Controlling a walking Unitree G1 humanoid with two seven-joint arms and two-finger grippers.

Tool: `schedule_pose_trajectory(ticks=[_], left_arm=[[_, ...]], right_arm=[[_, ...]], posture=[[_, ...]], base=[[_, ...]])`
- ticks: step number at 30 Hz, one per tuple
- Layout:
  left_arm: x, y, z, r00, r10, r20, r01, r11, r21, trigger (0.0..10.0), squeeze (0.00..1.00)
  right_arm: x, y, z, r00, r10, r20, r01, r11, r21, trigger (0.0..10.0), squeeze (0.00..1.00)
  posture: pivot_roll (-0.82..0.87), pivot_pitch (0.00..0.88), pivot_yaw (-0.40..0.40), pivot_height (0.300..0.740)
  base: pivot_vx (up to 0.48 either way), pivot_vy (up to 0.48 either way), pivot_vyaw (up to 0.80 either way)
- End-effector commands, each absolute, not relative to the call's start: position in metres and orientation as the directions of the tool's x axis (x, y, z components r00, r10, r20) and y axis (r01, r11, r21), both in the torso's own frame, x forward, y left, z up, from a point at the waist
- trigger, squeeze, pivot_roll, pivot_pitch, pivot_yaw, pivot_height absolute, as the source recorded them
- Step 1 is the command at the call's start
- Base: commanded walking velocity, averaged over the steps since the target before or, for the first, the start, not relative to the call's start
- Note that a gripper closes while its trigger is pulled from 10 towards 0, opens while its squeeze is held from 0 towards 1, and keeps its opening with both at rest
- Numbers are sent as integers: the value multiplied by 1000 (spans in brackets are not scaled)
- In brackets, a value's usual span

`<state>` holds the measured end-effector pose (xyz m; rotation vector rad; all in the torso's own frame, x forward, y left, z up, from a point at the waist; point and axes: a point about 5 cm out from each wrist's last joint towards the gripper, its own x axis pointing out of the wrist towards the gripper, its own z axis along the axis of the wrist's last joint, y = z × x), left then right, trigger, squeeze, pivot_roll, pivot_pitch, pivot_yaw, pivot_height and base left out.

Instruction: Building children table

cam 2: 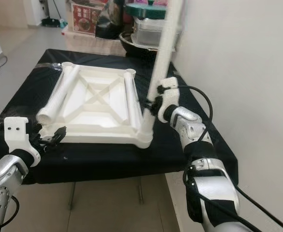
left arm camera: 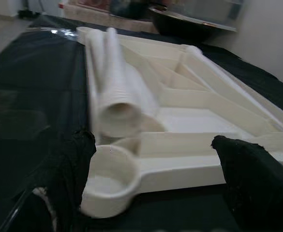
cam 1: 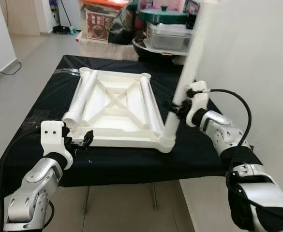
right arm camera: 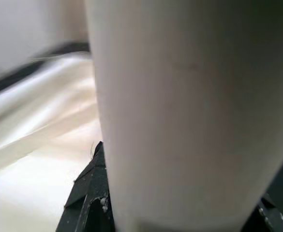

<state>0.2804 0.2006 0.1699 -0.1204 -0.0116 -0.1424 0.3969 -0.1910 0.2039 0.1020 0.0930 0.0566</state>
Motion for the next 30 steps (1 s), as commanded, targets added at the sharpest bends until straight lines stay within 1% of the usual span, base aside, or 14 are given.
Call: schedule_pose_trajectory(ticks=[1, 3, 4, 5, 12, 13, 15, 16, 18, 19, 24, 28, 29, 30], left_arm=[[279, 199, 168, 990, -140, 14, 140, 982, -128, 10000, 0], [281, 197, 169, 990, -144, 14, 144, 981, -133, 10000, 0], [283, 195, 169, 988, -155, 15, 155, 979, -133, 10000, 0], [285, 193, 170, 986, -165, 17, 166, 977, -133, 10000, 0], [289, 192, 173, 984, -176, 25, 178, 975, -133, 10000, 0], [290, 193, 173, 984, -176, 26, 178, 975, -131, 10000, 0], [290, 193, 173, 984, -175, 27, 177, 976, -130, 10000, 0], [289, 193, 172, 984, -175, 27, 177, 975, -131, 10000, 0], [288, 193, 172, 984, -175, 26, 177, 975, -132, 10000, 0], [287, 192, 171, 984, -175, 26, 177, 975, -133, 10000, 0], [287, 192, 171, 984, -174, 27, 176, 975, -136, 10000, 0], [287, 192, 171, 984, -176, 27, 178, 975, -134, 10000, 0], [287, 192, 171, 984, -177, 28, 179, 975, -134, 10000, 0], [287, 192, 171, 984, -177, 29, 179, 975, -134, 10000, 0]], right_arm=[[387, -194, 191, 983, -103, -151, 119, 988, 103, 0, 0], [365, -144, 186, 988, -34, -151, 60, 983, 171, 0, 0], [362, -124, 187, 986, 38, -160, -7, 982, 189, 6275, 0], [361, -112, 188, 982, 89, -165, -57, 981, 187, 10000, 0], [365, -101, 195, 970, 206, -127, -176, 961, 212, 10000, 0], [368, -109, 202, 973, 214, -82, -193, 958, 214, 10000, 1000], [371, -120, 216, 975, 220, -25, -210, 956, 207, 10000, 1000], [374, -125, 224, 956, 294, 14, -291, 938, 187, 10000, 224], [372, -128, 230, 941, 337, 34, -338, 925, 177, 10000, 224], [368, -130, 237, 890, 449, 77, -455, 885, 98, 10000, 0], [347, -131, 233, 698, 714, 50, -708, 699, -102, 10000, 0], [345, -129, 218, 600, 798, -52, -792, 584, -177, 10000, 0], [345, -123, 213, 553, 828, -87, -826, 533, -183, 9686, 0], [345, -119, 210, 527, 844, -104, -844, 504, -184, 7451, 0]], posture=[[132, 0, -160, 740], [128, 0, -146, 740], [113, 0, -127, 740], [113, 0, -127, 740], [102, 0, -126, 740], [102, 0, -126, 740], [102, 0, -129, 740], [102, 0, -129, 740], [102, 0, -132, 740], [107, 0, -139, 740], [111, 0, -140, 740], [123, 0, -148, 740], [122, 0, -152, 740], [122, 0, -152, 740]], base=[[0, 0, 0], [0, 0, 0], [0, 0, 0], [0, 0, 0], [0, 0, 0], [0, 0, 0], [0, 0, 0], [0, 0, 0], [0, 0, 0], [0, 0, 0], [0, 0, 0], [0, 0, 0], [0, 0, 0], [0, 0, 0]])
